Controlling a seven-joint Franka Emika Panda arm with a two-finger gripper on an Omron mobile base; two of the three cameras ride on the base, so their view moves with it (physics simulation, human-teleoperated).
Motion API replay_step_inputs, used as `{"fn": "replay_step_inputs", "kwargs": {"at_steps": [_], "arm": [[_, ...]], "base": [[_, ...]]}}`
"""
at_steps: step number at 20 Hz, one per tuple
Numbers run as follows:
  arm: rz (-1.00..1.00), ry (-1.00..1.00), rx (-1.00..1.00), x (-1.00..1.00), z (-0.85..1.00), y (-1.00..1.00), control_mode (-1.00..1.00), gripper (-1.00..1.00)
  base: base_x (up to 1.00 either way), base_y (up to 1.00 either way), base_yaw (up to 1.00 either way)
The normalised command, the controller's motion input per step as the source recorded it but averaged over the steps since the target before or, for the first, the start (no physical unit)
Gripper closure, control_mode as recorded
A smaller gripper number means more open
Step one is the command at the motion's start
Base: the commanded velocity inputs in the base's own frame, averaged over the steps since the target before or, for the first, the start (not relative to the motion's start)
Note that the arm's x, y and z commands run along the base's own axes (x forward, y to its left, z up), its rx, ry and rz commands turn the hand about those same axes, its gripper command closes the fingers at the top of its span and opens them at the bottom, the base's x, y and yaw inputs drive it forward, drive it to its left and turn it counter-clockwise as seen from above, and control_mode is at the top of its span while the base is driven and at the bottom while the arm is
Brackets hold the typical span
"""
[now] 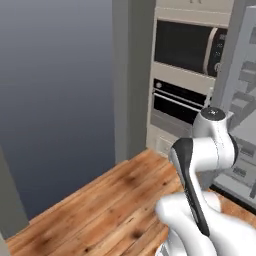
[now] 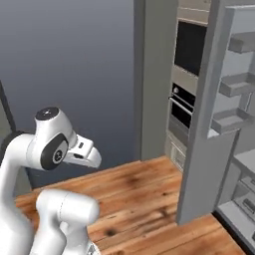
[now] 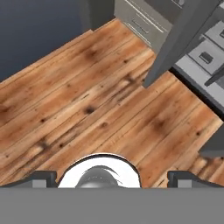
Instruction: Place one of the steaks on the plate and the other in the bowl. Then place the bowl in the fridge.
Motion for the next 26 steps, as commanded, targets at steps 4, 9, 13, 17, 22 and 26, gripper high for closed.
{"fn": "replay_step_inputs", "kwargs": {"at_steps": [4, 9, 13, 17, 22, 26], "arm": [[0.0, 0.0, 0.0, 0.0, 0.0, 0.0, 1.0, -1.0], [0.0, 0.0, 0.0, 0.0, 0.0, 0.0, 1.0, -1.0], [0.0, 0.0, 0.0, 0.0, 0.0, 0.0, 1.0, -1.0], [0.0, 0.0, 0.0, 0.0, 0.0, 0.0, 1.0, -1.0], [0.0, 0.0, 0.0, 0.0, 0.0, 0.0, 1.0, -1.0], [0.0, 0.0, 0.0, 0.0, 0.0, 0.0, 1.0, -1.0]], "base": [[-0.75, -0.18, 0.91], [-0.77, 0.53, 0.58], [-0.05, 1.0, 0.09], [0.0, 1.0, 0.0], [0.08, 1.0, 0.01], [0.26, 1.0, 0.1]]}}
